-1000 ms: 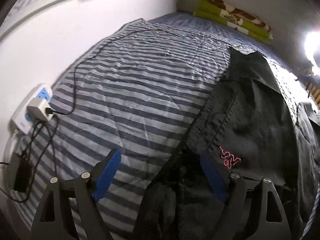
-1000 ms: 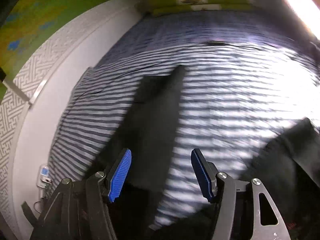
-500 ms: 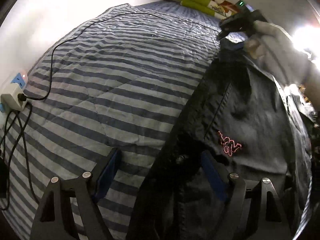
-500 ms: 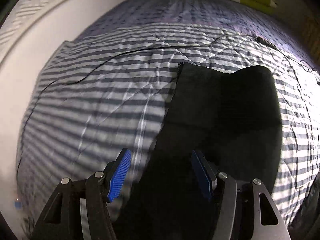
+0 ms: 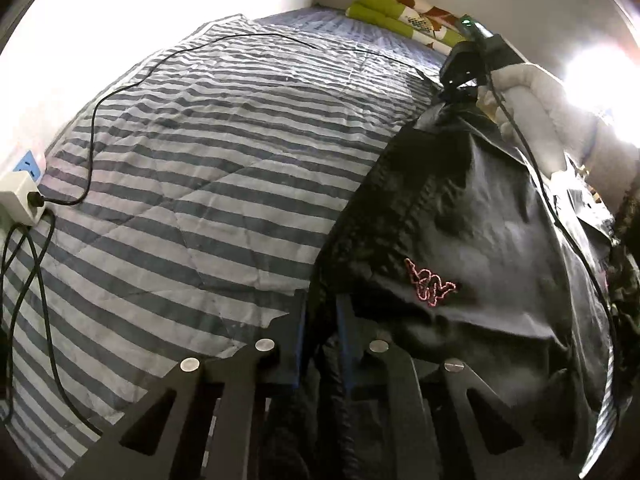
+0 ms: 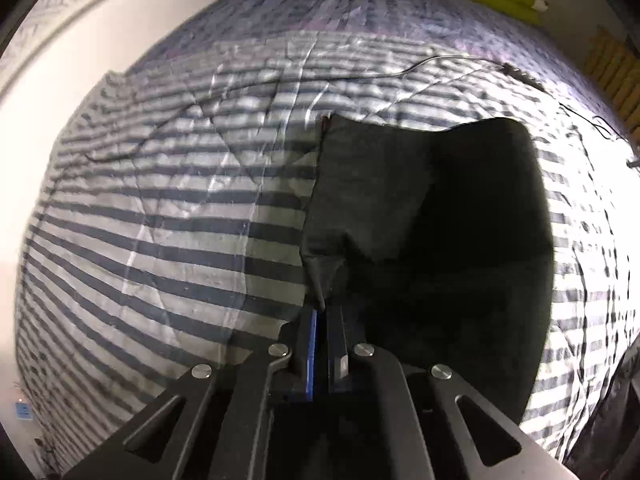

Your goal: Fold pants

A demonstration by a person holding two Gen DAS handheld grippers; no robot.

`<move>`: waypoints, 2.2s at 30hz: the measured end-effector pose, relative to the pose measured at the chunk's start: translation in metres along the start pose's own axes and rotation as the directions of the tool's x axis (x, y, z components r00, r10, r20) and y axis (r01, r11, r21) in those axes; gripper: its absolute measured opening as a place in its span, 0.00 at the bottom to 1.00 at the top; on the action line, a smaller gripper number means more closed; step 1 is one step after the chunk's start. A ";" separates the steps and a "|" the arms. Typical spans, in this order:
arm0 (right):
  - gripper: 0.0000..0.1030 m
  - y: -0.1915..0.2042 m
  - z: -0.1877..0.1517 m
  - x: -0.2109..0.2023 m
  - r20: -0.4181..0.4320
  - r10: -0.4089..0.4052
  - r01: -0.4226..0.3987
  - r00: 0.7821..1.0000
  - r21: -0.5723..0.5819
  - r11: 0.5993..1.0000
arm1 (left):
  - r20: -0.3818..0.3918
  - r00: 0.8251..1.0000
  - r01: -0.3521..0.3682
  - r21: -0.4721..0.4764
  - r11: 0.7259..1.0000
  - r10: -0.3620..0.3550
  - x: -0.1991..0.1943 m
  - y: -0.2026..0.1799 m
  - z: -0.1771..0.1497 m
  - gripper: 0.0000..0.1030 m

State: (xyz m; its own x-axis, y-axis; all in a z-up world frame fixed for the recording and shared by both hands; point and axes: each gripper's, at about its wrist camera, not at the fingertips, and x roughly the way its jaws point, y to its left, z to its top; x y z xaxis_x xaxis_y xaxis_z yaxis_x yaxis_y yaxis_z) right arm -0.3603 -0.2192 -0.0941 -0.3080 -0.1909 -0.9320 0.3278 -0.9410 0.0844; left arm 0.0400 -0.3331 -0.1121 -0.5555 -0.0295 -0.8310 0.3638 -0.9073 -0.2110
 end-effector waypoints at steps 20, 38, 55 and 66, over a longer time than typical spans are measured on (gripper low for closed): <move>0.30 0.022 0.011 -0.077 0.215 0.423 -0.421 0.880 -0.061 0.905 | 0.119 0.966 -0.224 -0.045 0.974 0.228 -0.037 0.002 0.007 0.50; 0.42 -0.103 0.015 0.029 0.193 0.270 -0.304 0.943 0.180 0.935 | 0.047 0.985 -0.162 -0.043 0.986 0.164 -0.003 -0.015 0.011 0.58; 0.16 -0.163 -0.006 -0.026 0.232 0.128 -0.179 0.964 0.211 0.961 | 0.051 0.951 -0.305 0.005 0.952 0.304 0.006 -0.028 0.016 0.59; 0.32 -0.309 -0.159 -0.183 0.305 0.157 -0.235 0.939 0.237 0.943 | 0.082 0.997 0.002 0.095 0.996 -0.009 -0.037 -0.086 -0.002 0.59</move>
State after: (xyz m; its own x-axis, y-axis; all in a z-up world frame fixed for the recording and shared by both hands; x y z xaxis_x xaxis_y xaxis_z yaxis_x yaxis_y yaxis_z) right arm -0.2632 0.1511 -0.0059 -0.5100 -0.4127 -0.7547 0.1701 -0.9084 0.3819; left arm 0.0309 -0.2531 -0.0645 -0.6185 -0.0554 -0.7838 0.2905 -0.9430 -0.1626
